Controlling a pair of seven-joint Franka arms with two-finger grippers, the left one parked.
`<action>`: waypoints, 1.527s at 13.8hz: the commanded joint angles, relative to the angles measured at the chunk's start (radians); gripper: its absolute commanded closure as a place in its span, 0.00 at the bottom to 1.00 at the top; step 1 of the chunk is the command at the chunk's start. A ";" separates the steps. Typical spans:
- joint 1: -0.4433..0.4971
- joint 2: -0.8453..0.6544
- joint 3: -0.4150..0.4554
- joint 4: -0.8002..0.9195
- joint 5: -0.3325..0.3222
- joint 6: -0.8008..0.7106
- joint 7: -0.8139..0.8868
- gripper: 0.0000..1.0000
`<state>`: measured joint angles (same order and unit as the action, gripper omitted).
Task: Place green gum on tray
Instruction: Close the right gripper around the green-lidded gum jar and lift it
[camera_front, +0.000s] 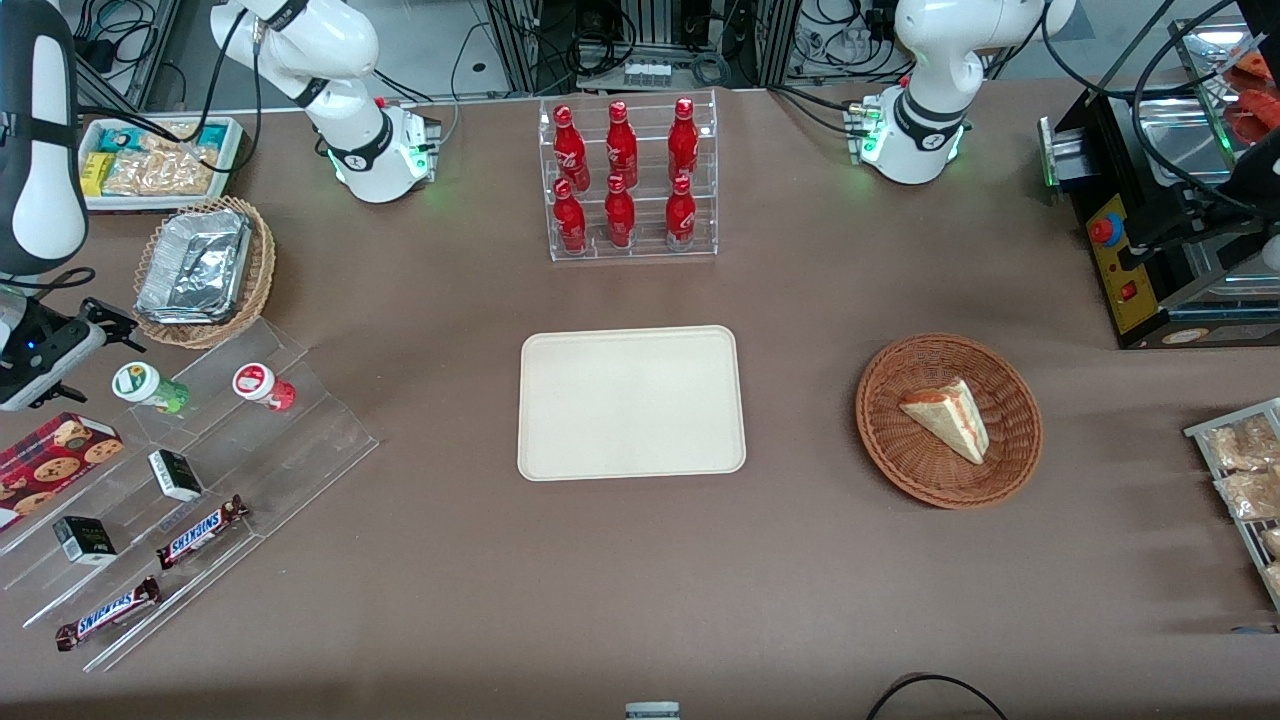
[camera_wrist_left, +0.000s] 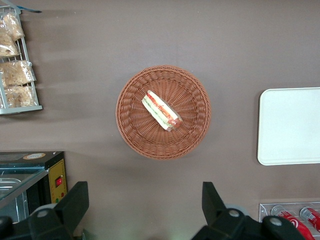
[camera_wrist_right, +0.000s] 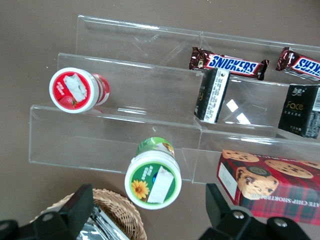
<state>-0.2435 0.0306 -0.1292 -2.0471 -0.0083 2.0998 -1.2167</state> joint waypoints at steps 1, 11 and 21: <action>-0.026 0.014 0.005 -0.027 0.051 0.055 -0.026 0.00; -0.028 0.074 0.005 -0.048 0.085 0.140 -0.029 0.09; -0.014 0.037 0.017 -0.013 0.085 0.040 0.023 1.00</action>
<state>-0.2586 0.0924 -0.1255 -2.0833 0.0534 2.1942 -1.2138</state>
